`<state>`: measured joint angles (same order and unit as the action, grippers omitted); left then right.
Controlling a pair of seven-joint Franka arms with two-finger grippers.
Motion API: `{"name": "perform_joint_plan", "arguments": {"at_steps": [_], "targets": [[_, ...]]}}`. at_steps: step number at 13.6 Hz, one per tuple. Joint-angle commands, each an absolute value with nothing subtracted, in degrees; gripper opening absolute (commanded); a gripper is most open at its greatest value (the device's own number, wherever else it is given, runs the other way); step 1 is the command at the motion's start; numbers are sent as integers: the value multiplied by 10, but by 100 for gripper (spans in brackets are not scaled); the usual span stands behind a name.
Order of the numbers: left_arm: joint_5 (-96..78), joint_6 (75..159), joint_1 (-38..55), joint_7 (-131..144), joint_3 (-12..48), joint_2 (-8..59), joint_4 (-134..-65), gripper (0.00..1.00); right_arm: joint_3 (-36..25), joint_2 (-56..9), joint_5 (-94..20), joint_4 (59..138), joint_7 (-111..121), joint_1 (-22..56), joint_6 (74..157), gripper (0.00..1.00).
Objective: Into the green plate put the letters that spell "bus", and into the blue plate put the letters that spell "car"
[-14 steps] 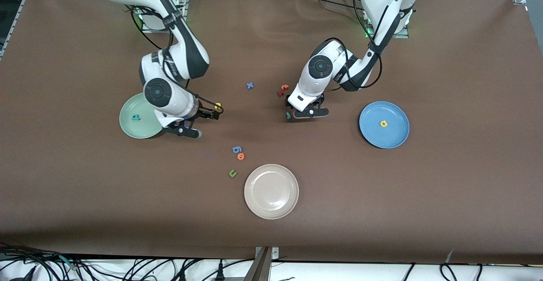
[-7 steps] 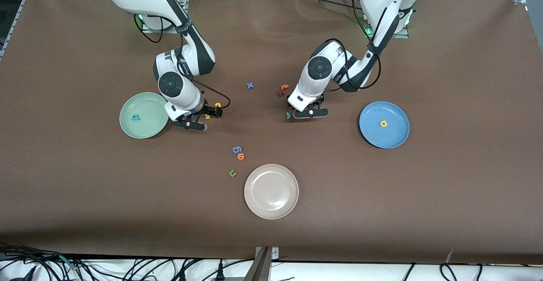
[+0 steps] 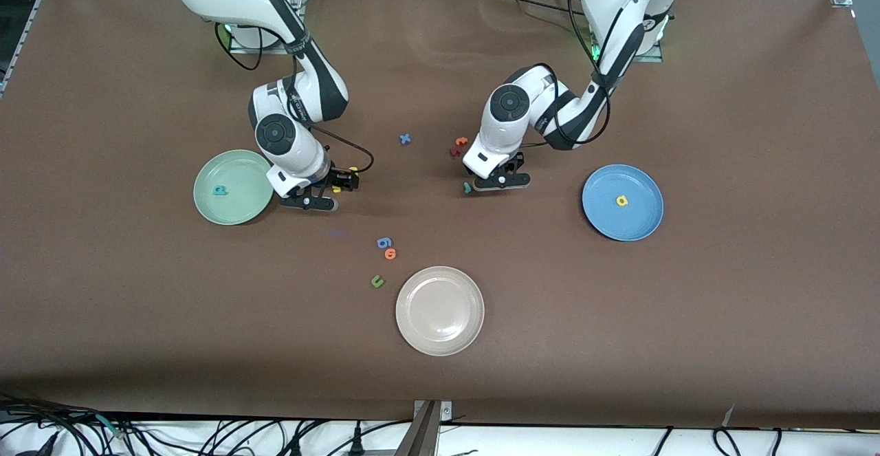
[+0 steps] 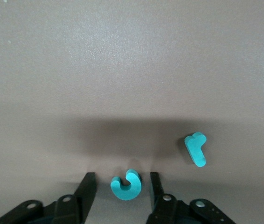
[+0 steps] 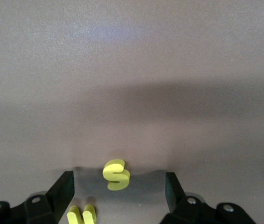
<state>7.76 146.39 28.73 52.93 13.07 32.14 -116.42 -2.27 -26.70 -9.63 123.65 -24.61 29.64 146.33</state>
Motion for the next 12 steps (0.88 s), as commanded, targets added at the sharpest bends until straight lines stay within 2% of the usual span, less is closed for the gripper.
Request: {"name": "perform_joint_plan", "arguments": {"at_steps": [1, 2, 4, 7, 8, 12], "targets": [[96, 1459, 298, 553, 127, 327, -1155, 51, -24, -259, -98, 1252, -234, 300, 1478, 87], [96, 1459, 299, 553, 127, 327, -1155, 49, -23, -259, -98, 1252, -237, 300, 1476, 86], [96, 1458, 299, 553, 127, 327, -1155, 46, -23, -259, -98, 1252, -237, 300, 1475, 74], [97, 1457, 300, 553, 127, 327, -1155, 39, -23, -263, -98, 1253, -234, 300, 1475, 50], [97, 1457, 300, 553, 127, 327, -1155, 37, -23, -264, -98, 1252, -234, 300, 1475, 45], [98, 1456, 300, 552, 127, 327, -1155, 24, -23, -264, -98, 1252, -233, 300, 1475, 14]]}}
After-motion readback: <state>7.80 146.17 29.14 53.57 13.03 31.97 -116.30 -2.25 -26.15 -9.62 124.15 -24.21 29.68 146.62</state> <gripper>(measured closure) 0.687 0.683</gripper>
